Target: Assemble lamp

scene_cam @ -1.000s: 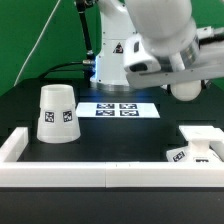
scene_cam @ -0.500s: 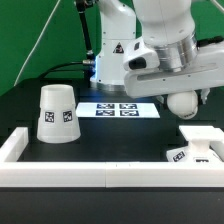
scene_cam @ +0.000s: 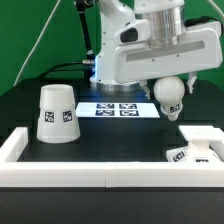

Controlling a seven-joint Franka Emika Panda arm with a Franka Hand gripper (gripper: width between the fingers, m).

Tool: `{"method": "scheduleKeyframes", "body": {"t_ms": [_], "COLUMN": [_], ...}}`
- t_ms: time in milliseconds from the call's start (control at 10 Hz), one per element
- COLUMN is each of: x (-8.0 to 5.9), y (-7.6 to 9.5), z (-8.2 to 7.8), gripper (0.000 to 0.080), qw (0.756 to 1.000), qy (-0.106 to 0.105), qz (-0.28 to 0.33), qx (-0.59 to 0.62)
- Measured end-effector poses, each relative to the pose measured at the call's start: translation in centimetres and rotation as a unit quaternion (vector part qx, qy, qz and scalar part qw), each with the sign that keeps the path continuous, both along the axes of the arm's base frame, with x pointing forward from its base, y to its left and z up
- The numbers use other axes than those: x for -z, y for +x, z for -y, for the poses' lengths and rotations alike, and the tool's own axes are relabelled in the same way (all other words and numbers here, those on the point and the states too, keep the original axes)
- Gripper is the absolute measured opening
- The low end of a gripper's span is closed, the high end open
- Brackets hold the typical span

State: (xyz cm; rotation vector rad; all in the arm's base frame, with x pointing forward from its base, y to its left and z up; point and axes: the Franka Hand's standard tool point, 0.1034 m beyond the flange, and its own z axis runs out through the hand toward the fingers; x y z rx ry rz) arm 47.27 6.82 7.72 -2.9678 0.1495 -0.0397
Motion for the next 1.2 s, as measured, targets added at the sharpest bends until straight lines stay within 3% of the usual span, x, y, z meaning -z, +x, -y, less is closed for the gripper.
{"method": "scheduleKeyframes", "body": {"t_ms": [300, 500, 1100, 1200], "x": [-0.1, -2.0, -2.2, -3.1], "y": [0.4, 2.2, 2.6, 3.4], "z": [1.1, 1.5, 1.4, 0.8], "gripper": [0.0577, 0.0577, 0.0577, 0.0577], "qw": [0.994, 0.984, 0.984, 0.985], "qy": [-0.040, -0.063, -0.060, -0.053], "qz": [0.098, 0.161, 0.157, 0.154], "qx": [-0.006, -0.050, -0.056, -0.060]}}
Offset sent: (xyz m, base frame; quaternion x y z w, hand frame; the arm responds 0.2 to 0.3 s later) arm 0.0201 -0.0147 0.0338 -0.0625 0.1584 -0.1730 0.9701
